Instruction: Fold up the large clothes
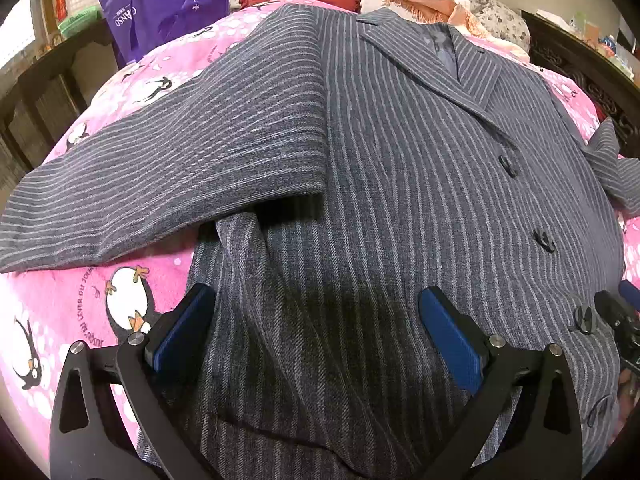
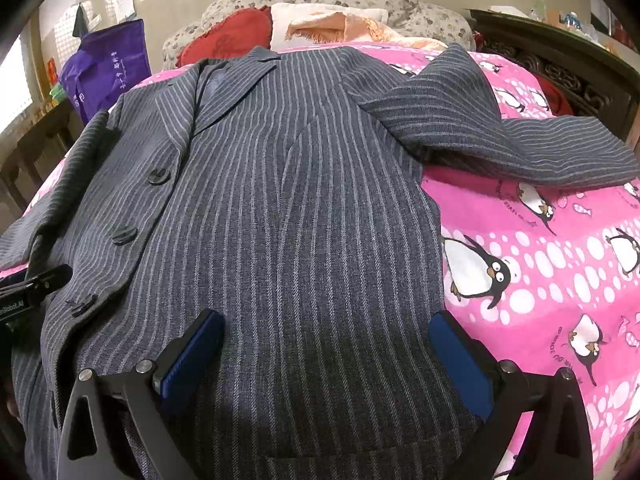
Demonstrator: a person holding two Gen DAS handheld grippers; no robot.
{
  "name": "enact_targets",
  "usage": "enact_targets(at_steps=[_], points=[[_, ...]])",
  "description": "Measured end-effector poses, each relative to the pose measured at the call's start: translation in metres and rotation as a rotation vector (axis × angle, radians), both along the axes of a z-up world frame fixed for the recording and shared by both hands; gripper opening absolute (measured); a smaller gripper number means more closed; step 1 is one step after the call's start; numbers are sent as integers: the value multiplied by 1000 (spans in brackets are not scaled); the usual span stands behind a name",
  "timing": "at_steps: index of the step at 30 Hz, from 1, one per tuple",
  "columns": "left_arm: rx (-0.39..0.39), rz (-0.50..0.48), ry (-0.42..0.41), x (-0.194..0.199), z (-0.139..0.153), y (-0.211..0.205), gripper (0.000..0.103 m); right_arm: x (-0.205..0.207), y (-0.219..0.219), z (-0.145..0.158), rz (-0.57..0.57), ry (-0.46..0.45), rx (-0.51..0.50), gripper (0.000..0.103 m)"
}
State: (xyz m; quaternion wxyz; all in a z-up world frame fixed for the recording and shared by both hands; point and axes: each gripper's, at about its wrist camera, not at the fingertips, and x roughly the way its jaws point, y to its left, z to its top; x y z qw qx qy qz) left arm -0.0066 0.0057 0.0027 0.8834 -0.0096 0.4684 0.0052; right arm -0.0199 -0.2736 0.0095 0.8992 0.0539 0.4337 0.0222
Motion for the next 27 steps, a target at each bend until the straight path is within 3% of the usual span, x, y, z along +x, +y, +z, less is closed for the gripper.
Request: enact_targets(at_steps=[15, 22, 27], points=[[-5, -2, -5, 4, -1, -4, 103, -1, -4, 0, 4, -13, 26, 103], [26, -3, -10, 5, -2, -3, 103, -1, -5, 0, 5, -14, 29, 103], [101, -4, -27, 3, 0, -4, 103, -1, -4, 0, 6, -15, 29, 103]])
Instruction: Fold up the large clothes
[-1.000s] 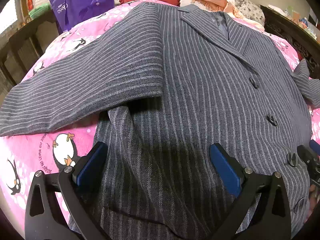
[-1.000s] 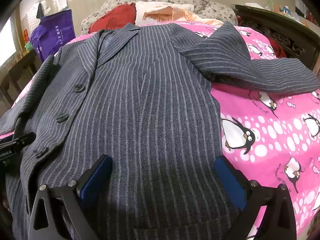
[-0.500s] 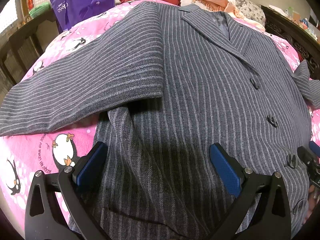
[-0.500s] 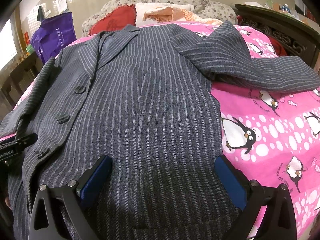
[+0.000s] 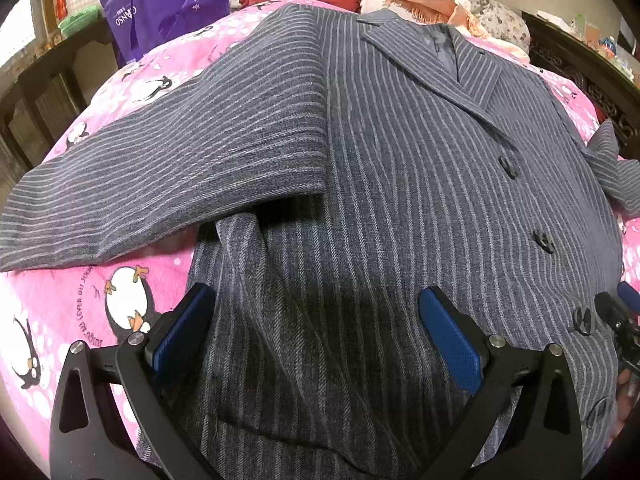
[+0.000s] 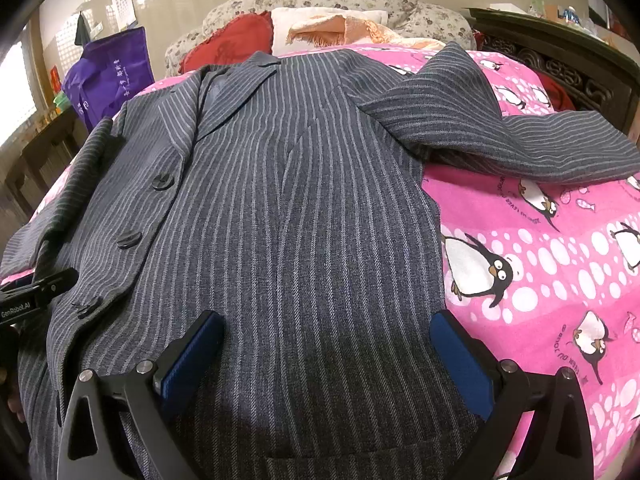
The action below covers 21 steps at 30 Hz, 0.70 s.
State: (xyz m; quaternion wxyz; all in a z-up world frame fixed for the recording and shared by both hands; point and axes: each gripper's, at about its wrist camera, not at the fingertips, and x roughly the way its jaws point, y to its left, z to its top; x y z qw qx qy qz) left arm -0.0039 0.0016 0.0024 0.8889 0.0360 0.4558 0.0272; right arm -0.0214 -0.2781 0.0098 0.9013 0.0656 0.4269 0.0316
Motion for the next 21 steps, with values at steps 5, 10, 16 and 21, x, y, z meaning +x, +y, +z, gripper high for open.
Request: enact_targets(at_steps=[5, 10, 16, 21], points=[[-51, 9, 15, 1, -1, 3, 103, 0, 0, 0, 1, 3, -5, 103], [-60, 15, 8, 1, -2, 2, 103, 1, 1, 0, 2, 5, -12, 103], [-79, 11, -49, 1, 1, 3, 103, -2, 1, 0, -5, 0, -21, 103], [-79, 13, -61, 0, 1, 3, 103, -2, 1, 0, -6, 0, -21, 103]])
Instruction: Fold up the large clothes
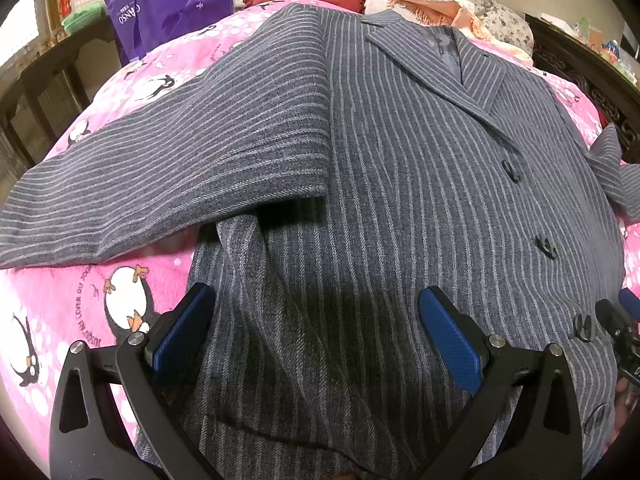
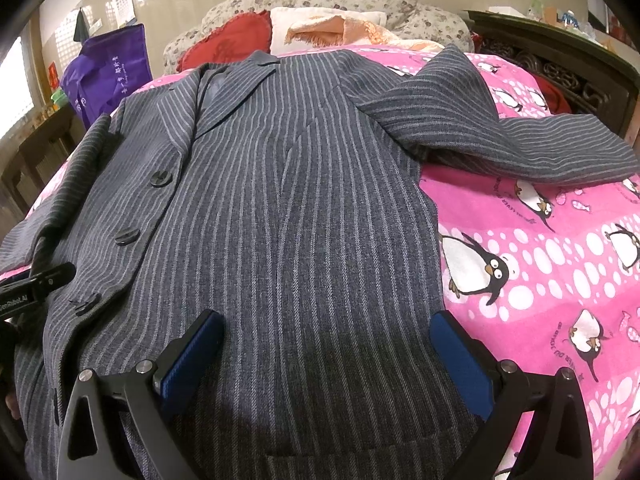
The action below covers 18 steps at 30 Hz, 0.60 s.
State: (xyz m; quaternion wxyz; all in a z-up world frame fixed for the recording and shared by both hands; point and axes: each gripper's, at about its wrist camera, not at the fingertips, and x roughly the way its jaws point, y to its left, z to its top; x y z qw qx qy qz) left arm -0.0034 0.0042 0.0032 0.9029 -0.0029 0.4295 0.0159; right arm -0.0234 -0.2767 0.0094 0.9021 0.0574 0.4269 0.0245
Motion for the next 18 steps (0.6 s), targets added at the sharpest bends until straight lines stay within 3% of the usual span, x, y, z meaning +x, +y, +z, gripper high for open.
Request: enact_targets(at_steps=[18], points=[[12, 2, 44, 1, -2, -2, 103, 1, 0, 0, 1, -1, 7, 103]])
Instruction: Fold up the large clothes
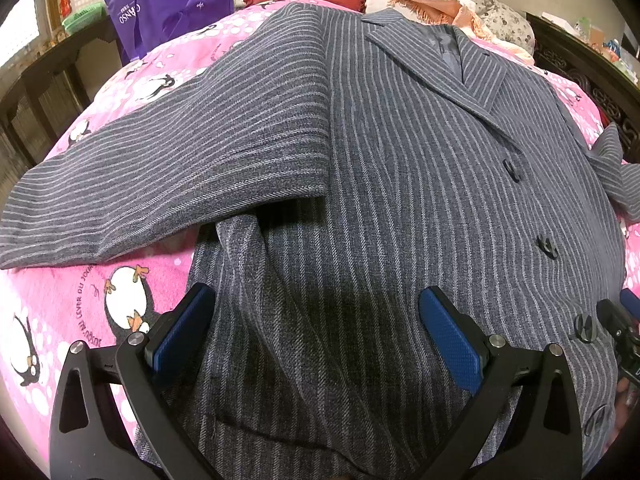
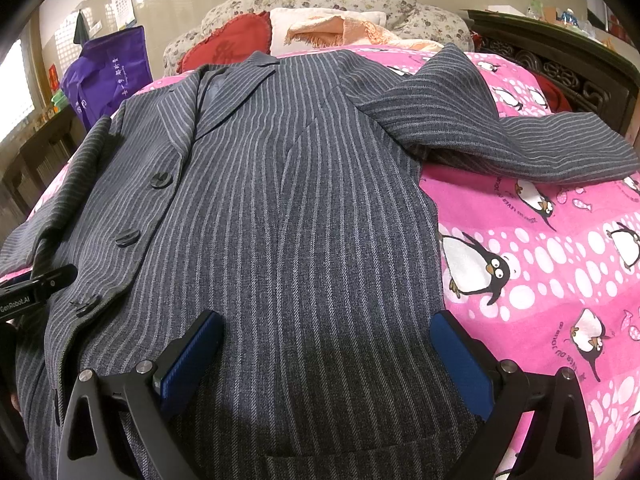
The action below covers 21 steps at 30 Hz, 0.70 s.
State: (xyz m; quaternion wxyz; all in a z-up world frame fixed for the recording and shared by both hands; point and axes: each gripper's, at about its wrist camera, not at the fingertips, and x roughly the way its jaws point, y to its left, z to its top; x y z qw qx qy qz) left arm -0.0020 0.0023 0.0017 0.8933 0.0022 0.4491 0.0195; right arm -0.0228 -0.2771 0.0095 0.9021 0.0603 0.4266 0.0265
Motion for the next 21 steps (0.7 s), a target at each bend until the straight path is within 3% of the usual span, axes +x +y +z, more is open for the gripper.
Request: enact_targets(at_steps=[21], points=[[20, 6, -10, -1, 0, -4, 103, 3, -1, -1, 2, -1, 9, 103]])
